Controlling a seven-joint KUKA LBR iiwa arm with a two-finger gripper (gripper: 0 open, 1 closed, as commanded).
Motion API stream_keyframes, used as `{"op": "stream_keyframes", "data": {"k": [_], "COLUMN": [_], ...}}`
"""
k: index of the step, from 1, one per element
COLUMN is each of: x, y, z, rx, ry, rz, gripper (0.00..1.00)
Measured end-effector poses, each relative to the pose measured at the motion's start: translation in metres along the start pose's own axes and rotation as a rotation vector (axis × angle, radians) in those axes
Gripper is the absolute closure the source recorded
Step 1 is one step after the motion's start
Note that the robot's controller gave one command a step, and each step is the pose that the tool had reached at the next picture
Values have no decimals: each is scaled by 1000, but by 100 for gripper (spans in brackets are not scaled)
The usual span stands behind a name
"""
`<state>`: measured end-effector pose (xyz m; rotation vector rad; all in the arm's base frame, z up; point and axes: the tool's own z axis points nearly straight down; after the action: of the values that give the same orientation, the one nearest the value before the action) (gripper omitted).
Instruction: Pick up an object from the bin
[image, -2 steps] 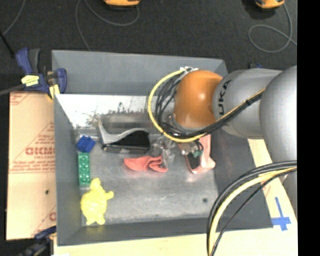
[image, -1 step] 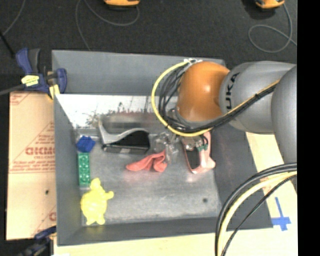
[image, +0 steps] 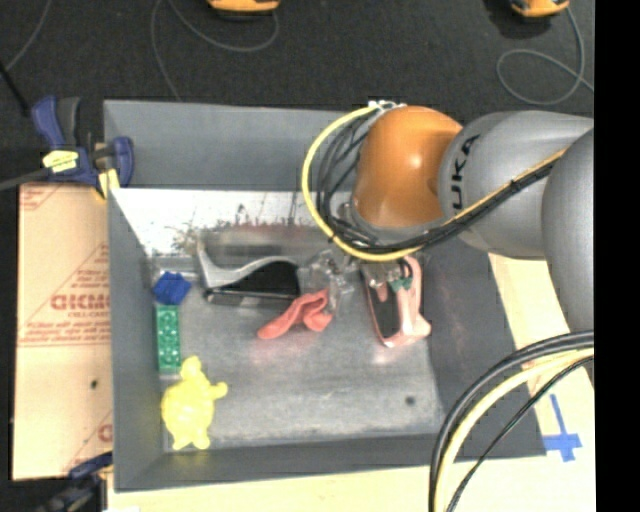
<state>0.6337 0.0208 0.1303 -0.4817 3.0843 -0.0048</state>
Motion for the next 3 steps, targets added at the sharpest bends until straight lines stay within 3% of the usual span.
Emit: {"op": "stream_keyframes", "data": {"k": [1,2,3], "x": [12,30,46], "y": [0,43,71], "z": [9,44,-56], "rx": [2,4,2], "ry": [0,-3,-2], "rz": [-23,-117,-410], "gripper": [100,100,100]}}
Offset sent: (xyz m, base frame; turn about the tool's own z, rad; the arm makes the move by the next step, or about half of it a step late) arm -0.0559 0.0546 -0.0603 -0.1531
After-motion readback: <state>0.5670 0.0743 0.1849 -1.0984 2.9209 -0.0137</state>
